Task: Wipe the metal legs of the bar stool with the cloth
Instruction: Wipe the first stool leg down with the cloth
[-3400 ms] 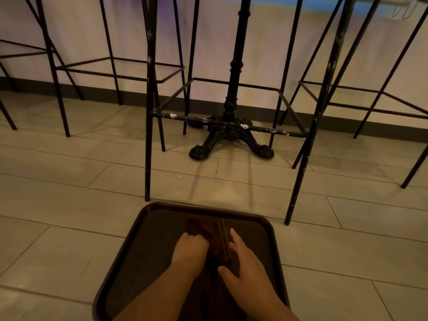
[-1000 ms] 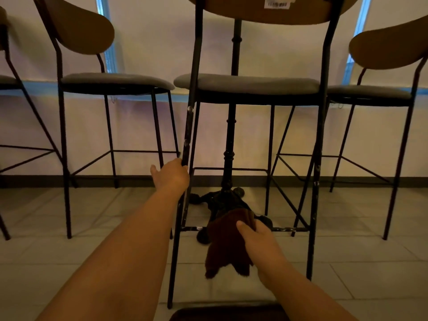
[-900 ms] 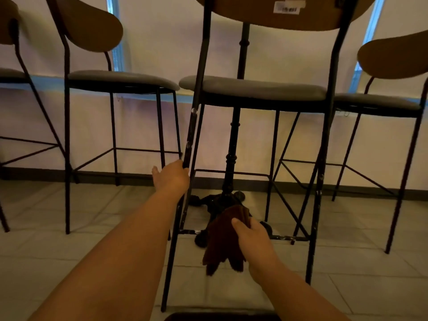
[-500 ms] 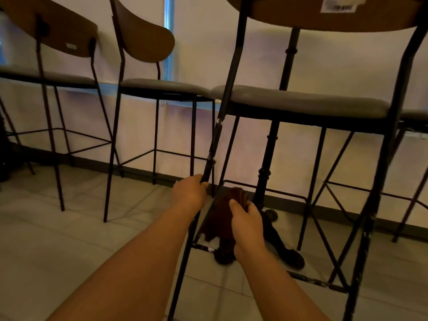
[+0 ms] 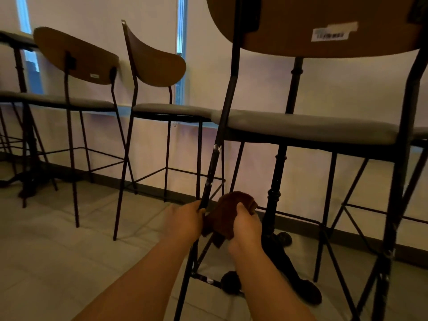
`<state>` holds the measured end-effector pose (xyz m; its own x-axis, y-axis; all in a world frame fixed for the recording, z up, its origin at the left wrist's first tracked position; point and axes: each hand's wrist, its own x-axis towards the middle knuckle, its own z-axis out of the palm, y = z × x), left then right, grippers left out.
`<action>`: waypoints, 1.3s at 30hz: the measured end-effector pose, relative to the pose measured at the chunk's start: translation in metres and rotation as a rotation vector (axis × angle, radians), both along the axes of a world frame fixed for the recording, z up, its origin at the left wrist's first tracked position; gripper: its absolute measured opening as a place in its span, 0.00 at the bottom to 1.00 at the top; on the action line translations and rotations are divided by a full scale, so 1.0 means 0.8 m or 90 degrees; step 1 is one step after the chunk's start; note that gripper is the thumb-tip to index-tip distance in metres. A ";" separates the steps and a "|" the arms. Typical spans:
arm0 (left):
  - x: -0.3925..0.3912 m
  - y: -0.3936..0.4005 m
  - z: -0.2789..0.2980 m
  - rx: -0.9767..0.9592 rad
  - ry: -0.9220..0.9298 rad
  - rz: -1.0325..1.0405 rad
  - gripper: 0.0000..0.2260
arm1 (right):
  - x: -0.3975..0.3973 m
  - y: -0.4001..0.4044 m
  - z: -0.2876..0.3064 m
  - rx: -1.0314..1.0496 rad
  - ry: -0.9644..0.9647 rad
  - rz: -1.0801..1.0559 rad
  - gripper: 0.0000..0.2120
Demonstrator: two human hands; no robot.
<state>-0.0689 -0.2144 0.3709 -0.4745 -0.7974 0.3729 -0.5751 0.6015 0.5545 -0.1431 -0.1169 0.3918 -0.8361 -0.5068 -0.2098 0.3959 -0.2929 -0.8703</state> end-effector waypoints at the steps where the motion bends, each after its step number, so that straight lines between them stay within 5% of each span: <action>1: 0.000 0.000 -0.002 -0.004 0.007 0.004 0.11 | -0.001 -0.003 0.010 -0.017 0.001 -0.006 0.19; 7: -0.003 -0.006 -0.003 -0.018 -0.043 0.039 0.15 | 0.013 -0.027 0.066 -0.125 0.157 -0.006 0.04; 15: 0.000 -0.003 0.001 -0.024 -0.123 0.014 0.15 | 0.039 -0.062 0.091 -0.195 0.367 -0.074 0.09; 19: 0.004 -0.002 0.004 -0.052 -0.220 0.004 0.11 | 0.049 -0.076 0.079 -0.193 0.377 -0.063 0.25; 22: 0.002 -0.004 0.003 -0.024 -0.210 0.010 0.14 | 0.041 -0.080 0.077 -0.217 0.409 -0.094 0.11; 29: -0.002 -0.006 0.001 -0.007 -0.091 0.016 0.17 | 0.014 -0.097 0.088 -0.220 0.389 -0.165 0.13; 39: 0.000 -0.003 0.007 -0.047 -0.108 0.028 0.15 | -0.004 -0.087 0.085 -0.128 0.406 -0.108 0.09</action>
